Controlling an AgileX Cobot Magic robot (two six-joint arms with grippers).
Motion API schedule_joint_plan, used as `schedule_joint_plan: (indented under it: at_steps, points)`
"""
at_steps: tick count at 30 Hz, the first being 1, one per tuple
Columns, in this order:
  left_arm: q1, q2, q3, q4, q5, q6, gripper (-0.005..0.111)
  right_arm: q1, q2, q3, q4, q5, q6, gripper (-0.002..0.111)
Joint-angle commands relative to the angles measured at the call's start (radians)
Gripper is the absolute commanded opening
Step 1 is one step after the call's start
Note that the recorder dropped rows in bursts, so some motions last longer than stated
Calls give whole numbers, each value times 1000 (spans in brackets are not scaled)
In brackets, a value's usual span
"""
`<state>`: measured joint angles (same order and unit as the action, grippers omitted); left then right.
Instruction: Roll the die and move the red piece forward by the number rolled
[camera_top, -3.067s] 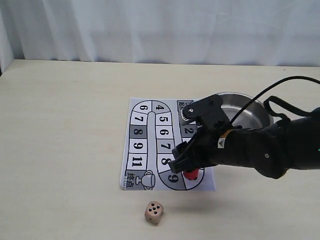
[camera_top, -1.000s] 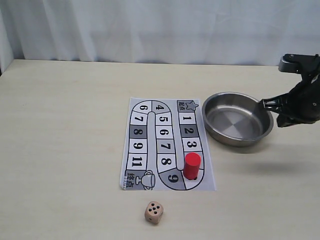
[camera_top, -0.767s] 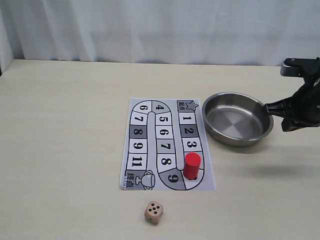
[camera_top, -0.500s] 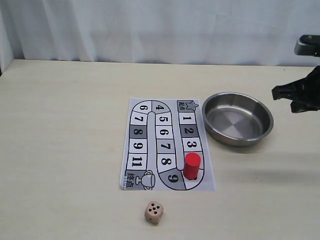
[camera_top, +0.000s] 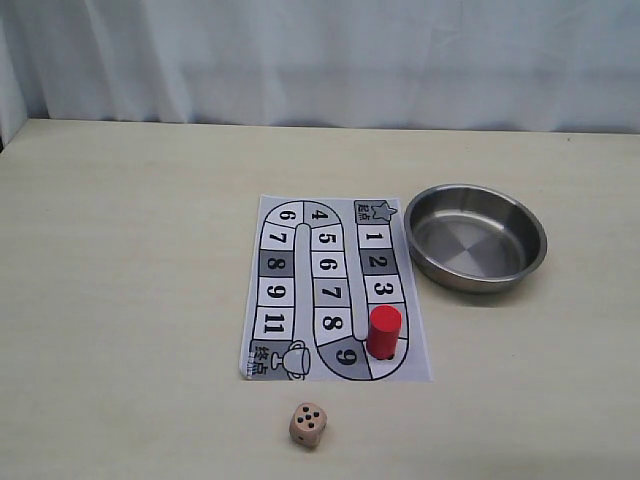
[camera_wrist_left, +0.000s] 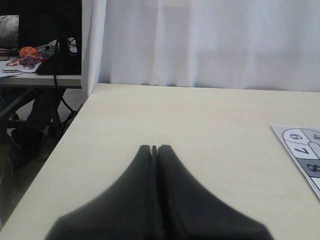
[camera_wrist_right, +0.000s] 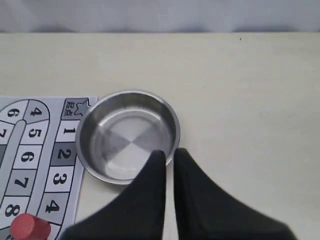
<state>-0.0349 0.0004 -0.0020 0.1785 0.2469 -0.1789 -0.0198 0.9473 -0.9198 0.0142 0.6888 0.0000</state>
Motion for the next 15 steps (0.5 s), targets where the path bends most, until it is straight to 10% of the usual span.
schedule_joint_plan:
  at_steps: [1, 15]
  points:
    - [0, 0, 2, -4, -13, -3, 0, -5, -163, 42, -6, -7, 0, 5]
    - [0, 0, 2, -4, -13, -3, 0, -5, -685, 51, 7, 28, 0, 5]
